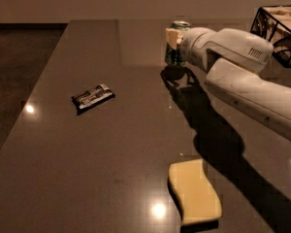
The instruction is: Place green can upright
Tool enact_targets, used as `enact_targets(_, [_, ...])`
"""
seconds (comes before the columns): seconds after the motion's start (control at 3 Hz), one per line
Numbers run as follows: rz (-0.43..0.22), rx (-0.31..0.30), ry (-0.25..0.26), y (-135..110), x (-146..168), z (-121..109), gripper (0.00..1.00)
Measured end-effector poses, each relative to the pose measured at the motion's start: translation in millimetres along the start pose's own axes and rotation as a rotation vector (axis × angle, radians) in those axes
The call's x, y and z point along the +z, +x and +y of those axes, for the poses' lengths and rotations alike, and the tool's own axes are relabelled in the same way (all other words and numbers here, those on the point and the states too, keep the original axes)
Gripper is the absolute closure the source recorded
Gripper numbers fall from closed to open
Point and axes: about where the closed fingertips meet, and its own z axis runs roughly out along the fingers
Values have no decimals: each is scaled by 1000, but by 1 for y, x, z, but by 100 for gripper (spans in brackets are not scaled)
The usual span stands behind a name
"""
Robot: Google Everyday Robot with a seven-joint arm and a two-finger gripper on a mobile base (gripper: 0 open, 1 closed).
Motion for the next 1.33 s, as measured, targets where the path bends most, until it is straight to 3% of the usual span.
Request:
enact_targets(0.33, [5, 25, -22, -21, 4, -4, 100])
enact_targets(1.0, [49, 68, -54, -52, 7, -10, 58])
enact_targets(1.33, [49, 68, -54, -50, 7, -10, 35])
